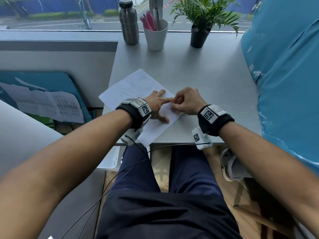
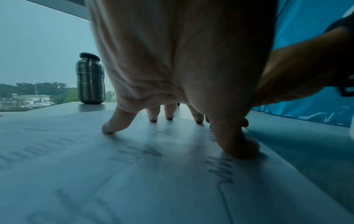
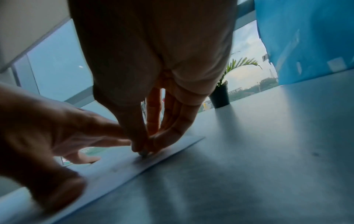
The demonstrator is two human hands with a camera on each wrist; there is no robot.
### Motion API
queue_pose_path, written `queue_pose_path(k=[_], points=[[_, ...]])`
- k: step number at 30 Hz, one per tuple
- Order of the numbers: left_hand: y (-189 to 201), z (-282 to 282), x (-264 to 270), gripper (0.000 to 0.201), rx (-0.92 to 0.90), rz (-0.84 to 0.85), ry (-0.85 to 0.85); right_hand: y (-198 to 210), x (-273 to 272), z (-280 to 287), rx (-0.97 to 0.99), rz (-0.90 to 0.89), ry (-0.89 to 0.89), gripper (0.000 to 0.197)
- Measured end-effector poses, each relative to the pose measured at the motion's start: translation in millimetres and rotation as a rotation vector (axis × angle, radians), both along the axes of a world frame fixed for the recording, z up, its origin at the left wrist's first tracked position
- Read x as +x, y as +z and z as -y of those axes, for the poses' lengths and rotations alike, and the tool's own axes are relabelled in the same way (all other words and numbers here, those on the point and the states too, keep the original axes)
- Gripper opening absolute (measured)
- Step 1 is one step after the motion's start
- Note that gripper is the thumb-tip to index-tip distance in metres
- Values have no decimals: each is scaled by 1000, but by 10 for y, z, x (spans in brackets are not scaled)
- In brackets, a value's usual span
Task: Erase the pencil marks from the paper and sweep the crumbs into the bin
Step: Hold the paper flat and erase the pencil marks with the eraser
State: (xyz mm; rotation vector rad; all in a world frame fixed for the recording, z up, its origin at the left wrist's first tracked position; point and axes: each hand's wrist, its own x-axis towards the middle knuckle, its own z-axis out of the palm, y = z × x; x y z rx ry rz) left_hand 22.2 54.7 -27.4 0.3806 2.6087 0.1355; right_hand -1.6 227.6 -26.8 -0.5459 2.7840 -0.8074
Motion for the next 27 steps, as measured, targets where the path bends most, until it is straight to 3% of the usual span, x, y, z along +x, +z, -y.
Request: queue_pose_path(k=[4, 9, 14, 18, 23, 27], points=[[43, -31, 52, 112, -25, 34, 15, 53, -182, -136, 44, -78, -118, 12], [-13, -3, 13, 116, -7, 71, 52, 47, -45, 13, 18, -5, 82, 14], [-22, -29, 18, 117, -13, 76, 68, 135, -224, -92, 48, -54, -57, 10], [-55, -6, -1, 117, 5, 85, 77, 106, -115, -19, 10, 67, 62, 14], [-58, -24, -1, 118, 1, 80, 91, 88, -236, -70, 48, -63, -77, 8], [-93, -12, -11, 117, 11, 69, 93, 69, -115, -14, 33, 5, 39, 9]])
